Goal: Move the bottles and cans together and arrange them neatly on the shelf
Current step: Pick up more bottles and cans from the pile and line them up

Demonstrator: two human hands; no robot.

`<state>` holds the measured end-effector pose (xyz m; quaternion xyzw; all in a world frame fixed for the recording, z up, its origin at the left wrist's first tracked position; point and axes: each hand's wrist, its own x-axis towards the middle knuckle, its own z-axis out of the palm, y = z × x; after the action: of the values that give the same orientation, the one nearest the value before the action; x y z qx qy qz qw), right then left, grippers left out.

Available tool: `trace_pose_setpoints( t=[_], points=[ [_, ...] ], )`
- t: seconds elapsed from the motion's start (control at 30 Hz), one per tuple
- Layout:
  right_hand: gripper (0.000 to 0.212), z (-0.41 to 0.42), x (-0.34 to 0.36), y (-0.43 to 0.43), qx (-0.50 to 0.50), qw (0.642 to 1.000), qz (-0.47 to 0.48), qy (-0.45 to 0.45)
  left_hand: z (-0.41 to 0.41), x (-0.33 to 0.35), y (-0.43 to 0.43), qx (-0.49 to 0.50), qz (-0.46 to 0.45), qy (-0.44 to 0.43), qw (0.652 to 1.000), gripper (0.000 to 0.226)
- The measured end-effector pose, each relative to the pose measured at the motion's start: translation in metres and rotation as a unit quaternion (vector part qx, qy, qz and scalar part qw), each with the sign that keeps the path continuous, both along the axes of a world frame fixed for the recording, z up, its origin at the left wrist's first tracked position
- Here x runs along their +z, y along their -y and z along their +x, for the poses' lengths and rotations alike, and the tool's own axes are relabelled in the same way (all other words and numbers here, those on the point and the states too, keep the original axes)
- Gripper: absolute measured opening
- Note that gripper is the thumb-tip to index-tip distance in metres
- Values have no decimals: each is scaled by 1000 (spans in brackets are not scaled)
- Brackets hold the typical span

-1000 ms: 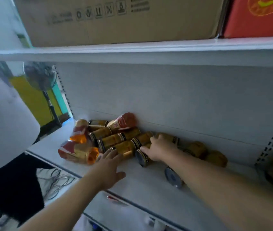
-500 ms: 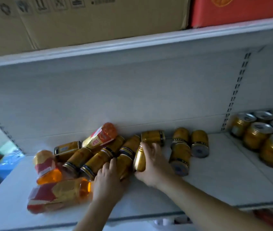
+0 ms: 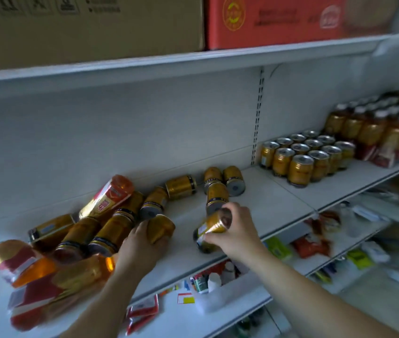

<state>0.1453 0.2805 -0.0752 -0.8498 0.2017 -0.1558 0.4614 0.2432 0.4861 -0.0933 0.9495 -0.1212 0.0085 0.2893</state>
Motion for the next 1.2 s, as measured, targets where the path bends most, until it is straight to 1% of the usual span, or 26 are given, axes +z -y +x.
trace_pose_setpoints(
  t=[0.03, 0.07, 0.1, 0.13, 0.17, 0.2, 0.23, 0.3, 0.37, 0.43, 0.47, 0.53, 0.63, 0.7, 0.73, 0.8, 0.9, 0.97, 1.0, 1.1, 1.2],
  points=[
    [56, -6, 5, 8, -46, 987, 150, 36, -4, 3, 2, 15, -76, -11, 997, 51],
    [49, -10, 10, 17, -82, 945, 308, 71, -10, 6, 7, 40, -172, -44, 983, 47],
    [42, -15, 14, 28, -104, 890, 437, 84, -16, 10, 15, 65, -282, -96, 952, 45],
    [39, -19, 18, 38, -115, 838, 526, 86, -22, 15, 24, 75, -385, -151, 907, 41],
    [39, -24, 20, 48, -119, 799, 582, 95, -27, 20, 34, 69, -461, -197, 863, 39],
    [43, -29, 22, 58, -120, 771, 615, 112, -33, 26, 47, 51, -504, -228, 832, 41],
    [47, -33, 22, 67, -118, 753, 634, 129, -37, 31, 58, 29, -529, -247, 812, 43],
    [52, -43, 24, 86, -106, 739, 650, 145, -47, 41, 85, -23, -545, -257, 798, 43],
    [55, -57, 27, 110, -96, 735, 652, 156, -58, 46, 118, -61, -536, -255, 803, 50],
    [60, -74, 29, 142, -93, 730, 655, 173, -69, 48, 156, -78, -521, -243, 815, 64],
    [61, -83, 31, 159, -93, 730, 653, 178, -74, 46, 176, -82, -515, -239, 819, 66],
    [60, -104, 33, 195, -98, 735, 646, 181, -85, 41, 218, -87, -505, -243, 824, 63],
    [56, -132, 36, 251, -97, 728, 644, 213, -100, 33, 285, -77, -485, -248, 835, 59],
    [53, -146, 38, 290, -89, 738, 625, 238, -108, 30, 327, -68, -482, -238, 840, 60],
    [53, -152, 39, 307, -87, 755, 604, 241, -111, 28, 346, -67, -475, -226, 848, 61],
    [59, -159, 41, 338, -99, 808, 534, 229, -116, 27, 375, -71, -452, -205, 865, 61],
    [73, -156, 40, 373, -114, 889, 403, 187, -115, 23, 401, -78, -413, -180, 890, 48],
    [81, -145, 38, 385, -115, 937, 297, 144, -109, 20, 411, -73, -380, -159, 908, 51],
    [85, -137, 38, 389, -110, 952, 256, 125, -104, 18, 415, -70, -361, -147, 918, 54],
    [89, -106, 36, 391, -79, 977, 163, 113, -89, 11, 422, -97, -327, -122, 932, 55],
    [93, -71, 28, 394, -41, 991, 86, 94, -69, -1, 429, -116, -304, -138, 936, 62]
  ],
)
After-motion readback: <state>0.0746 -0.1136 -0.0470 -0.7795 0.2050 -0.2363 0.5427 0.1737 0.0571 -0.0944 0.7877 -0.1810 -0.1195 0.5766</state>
